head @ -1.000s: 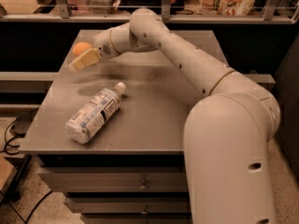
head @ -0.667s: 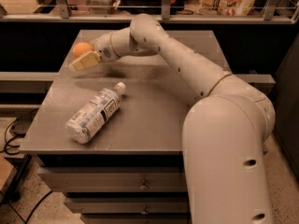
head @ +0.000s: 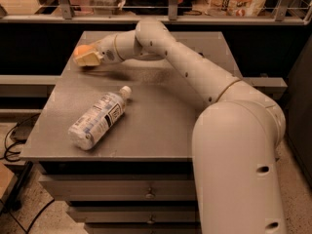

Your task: Pick orange

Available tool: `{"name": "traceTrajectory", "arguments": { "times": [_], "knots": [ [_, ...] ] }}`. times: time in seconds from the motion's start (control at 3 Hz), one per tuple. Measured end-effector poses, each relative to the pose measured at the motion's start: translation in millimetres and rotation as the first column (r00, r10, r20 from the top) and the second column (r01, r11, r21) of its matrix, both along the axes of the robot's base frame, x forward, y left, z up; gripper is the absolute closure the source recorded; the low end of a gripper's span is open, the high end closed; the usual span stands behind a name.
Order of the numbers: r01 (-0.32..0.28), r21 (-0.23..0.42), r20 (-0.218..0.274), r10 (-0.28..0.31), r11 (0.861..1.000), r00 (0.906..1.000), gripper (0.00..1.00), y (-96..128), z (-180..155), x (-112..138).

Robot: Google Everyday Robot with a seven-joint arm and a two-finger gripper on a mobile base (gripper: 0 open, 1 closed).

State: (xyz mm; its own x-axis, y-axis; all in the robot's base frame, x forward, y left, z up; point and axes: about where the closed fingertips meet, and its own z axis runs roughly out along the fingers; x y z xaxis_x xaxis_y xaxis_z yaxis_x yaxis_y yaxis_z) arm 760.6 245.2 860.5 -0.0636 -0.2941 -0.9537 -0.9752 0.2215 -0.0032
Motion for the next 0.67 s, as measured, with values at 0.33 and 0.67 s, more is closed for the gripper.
{"name": "traceTrajectory", "arguments": {
  "times": [0.33, 0.67],
  "knots": [
    [0.004, 0.024, 0.07, -0.005, 1.0, 0.9975, 0.95, -20.2, 40.9, -3.3],
    [-0.019, 0.012, 0.169, 0.016, 1.0, 0.9855, 1.0, -46.5, 101.7, -19.4]
  ]
}}
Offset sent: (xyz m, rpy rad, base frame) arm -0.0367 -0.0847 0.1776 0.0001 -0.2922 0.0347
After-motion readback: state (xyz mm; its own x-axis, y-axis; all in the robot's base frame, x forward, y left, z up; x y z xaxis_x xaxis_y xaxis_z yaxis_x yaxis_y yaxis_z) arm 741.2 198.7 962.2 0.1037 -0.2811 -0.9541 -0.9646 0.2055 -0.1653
